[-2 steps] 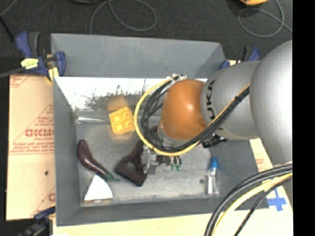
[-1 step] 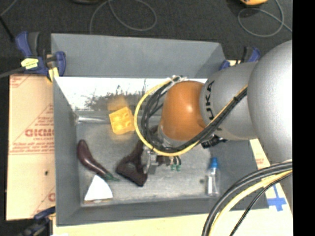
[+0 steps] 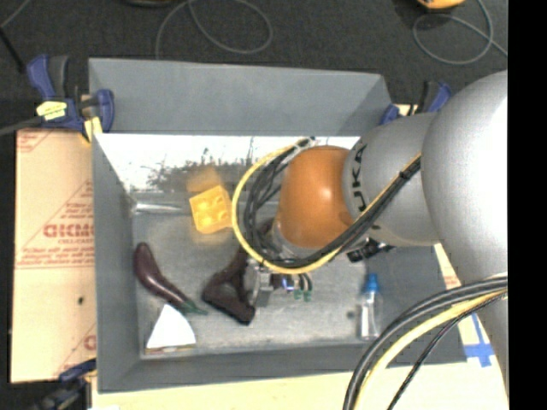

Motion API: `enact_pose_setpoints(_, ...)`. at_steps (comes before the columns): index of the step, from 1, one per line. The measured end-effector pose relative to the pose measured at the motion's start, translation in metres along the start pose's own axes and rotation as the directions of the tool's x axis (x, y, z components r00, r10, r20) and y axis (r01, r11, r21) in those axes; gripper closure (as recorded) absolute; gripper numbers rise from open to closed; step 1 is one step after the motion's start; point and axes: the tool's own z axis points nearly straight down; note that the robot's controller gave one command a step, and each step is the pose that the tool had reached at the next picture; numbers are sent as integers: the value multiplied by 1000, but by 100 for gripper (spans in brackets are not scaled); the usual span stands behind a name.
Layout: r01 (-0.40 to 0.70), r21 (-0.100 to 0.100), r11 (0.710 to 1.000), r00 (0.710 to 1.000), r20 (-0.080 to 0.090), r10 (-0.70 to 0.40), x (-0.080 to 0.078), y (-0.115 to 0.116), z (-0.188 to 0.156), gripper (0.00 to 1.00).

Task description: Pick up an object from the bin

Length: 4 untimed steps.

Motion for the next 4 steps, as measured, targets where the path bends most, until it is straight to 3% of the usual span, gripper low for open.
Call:
enact_pose_setpoints(2,-69,-1,998,998,10,69,-5,-7,-27,100)
enact_pose_setpoints(4,-1,0,1000,1000,9,1,17,1,-42,100)
